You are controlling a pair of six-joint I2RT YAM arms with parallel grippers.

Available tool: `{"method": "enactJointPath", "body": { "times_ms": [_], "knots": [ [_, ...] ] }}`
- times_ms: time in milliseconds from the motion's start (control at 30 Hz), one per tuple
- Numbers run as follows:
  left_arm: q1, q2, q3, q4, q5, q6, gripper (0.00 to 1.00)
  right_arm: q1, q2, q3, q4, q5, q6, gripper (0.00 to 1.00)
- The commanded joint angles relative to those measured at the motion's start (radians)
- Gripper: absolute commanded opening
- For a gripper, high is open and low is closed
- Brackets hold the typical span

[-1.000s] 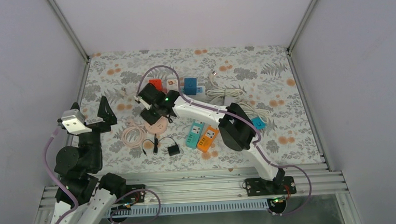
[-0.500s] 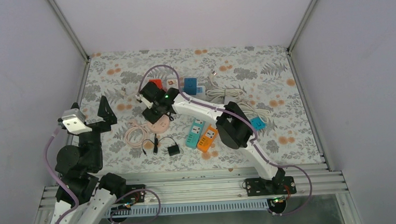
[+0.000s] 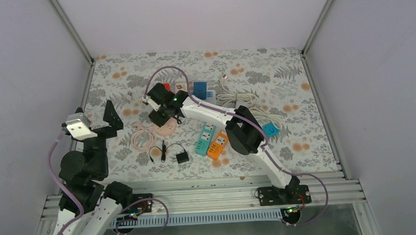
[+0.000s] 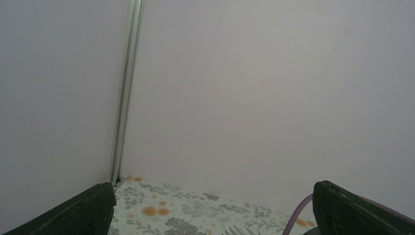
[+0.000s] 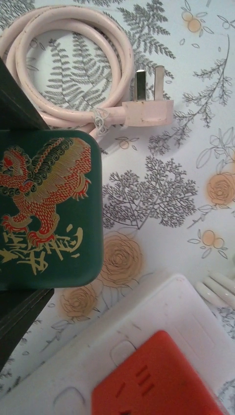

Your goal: Insert the plug

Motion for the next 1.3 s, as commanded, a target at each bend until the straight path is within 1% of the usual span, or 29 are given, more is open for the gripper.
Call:
{"method": "enactJointPath", "body": {
  "times_ms": [0, 200, 367, 433, 633, 767, 833, 867, 1000, 1067, 1100, 1200, 1267],
  "knots": [
    [0.002, 0.010, 0.019, -0.012, -0.017, -0.006, 1.00, -0.024, 0.151, -0.056, -0.141, 0.096, -0.047, 0.50],
    [0.002, 0.019, 0.022, -0.016, -0.030, -0.002, 1.00, -0.032, 0.169, -0.109, -0.164, -0.019, -0.123, 0.50],
    [0.001, 0.020, 0.023, -0.024, -0.038, 0.000, 1.00, -0.039, 0.210, -0.111, -0.204, 0.015, -0.150, 0.51],
    [0.001, 0.023, 0.023, -0.024, -0.038, -0.001, 1.00, -0.047, 0.223, -0.087, -0.209, 0.044, -0.135, 0.55],
    [0.001, 0.044, 0.034, -0.022, -0.028, -0.006, 1.00, -0.059, 0.162, -0.039, -0.129, 0.021, -0.095, 0.65],
    [0.001, 0.064, 0.050, -0.031, -0.016, -0.018, 1.00, -0.059, 0.124, 0.019, -0.091, 0.017, -0.087, 0.66],
    [0.002, 0.072, 0.059, -0.042, -0.010, -0.027, 1.00, -0.058, 0.087, 0.021, -0.054, 0.003, -0.081, 0.69],
    [0.002, 0.075, 0.064, -0.047, -0.007, -0.034, 1.00, -0.058, 0.071, 0.019, -0.037, -0.009, -0.081, 0.70],
    [0.002, 0.083, 0.081, -0.078, 0.008, -0.061, 1.00, -0.059, -0.004, -0.004, 0.036, -0.058, -0.080, 0.83],
    [0.001, 0.088, 0.088, -0.091, 0.016, -0.071, 1.00, -0.058, -0.043, -0.015, 0.062, -0.079, -0.074, 0.92],
    [0.002, 0.092, 0.090, -0.097, 0.021, -0.073, 1.00, -0.059, -0.064, -0.011, 0.073, -0.114, -0.070, 0.96],
    [0.002, 0.099, 0.096, -0.110, 0.030, -0.082, 1.00, -0.059, -0.155, -0.028, 0.128, -0.225, -0.056, 1.00],
    [0.001, 0.104, 0.101, -0.118, 0.033, -0.085, 1.00, -0.059, -0.225, -0.070, 0.170, -0.246, -0.044, 1.00]
  ]
}}
